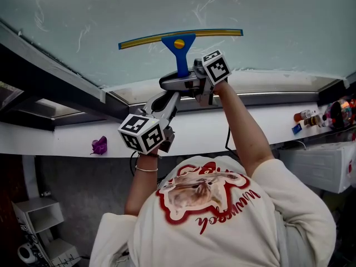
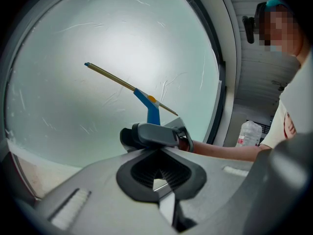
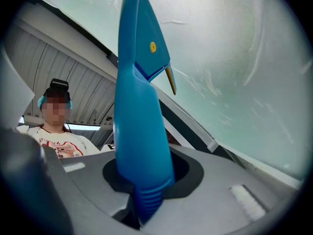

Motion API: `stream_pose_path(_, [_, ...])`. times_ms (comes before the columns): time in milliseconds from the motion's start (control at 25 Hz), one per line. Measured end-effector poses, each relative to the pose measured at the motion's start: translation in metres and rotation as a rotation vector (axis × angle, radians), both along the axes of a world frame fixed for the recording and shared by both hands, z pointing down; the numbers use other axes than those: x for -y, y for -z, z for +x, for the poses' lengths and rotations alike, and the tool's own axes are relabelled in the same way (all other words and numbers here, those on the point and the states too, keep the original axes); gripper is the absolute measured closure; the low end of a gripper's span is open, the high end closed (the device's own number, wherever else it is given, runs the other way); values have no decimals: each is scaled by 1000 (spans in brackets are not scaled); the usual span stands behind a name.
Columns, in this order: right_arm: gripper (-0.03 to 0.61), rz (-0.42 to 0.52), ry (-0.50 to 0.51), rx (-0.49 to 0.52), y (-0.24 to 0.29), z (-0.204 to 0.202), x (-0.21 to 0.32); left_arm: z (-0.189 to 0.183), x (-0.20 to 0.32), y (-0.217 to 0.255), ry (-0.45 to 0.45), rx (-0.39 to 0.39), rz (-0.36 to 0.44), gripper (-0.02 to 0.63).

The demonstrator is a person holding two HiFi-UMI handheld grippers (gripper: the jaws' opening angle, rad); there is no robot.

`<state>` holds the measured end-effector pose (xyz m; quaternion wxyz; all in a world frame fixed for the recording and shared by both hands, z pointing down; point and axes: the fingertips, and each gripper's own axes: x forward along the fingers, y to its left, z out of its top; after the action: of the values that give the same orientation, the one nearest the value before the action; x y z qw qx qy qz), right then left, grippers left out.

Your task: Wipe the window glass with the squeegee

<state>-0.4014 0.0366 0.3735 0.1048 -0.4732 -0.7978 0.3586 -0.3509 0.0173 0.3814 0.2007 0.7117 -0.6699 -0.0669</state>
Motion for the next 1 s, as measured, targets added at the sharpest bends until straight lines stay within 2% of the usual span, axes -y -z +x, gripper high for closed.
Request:
stream_pose_path(520, [479, -19, 10, -44, -22, 2, -2, 3, -2, -20, 1, -25, -43, 607])
stream_pose_path(1000, [469, -86, 26, -53, -36, 3, -6, 4, -6, -33, 7, -39, -71, 607])
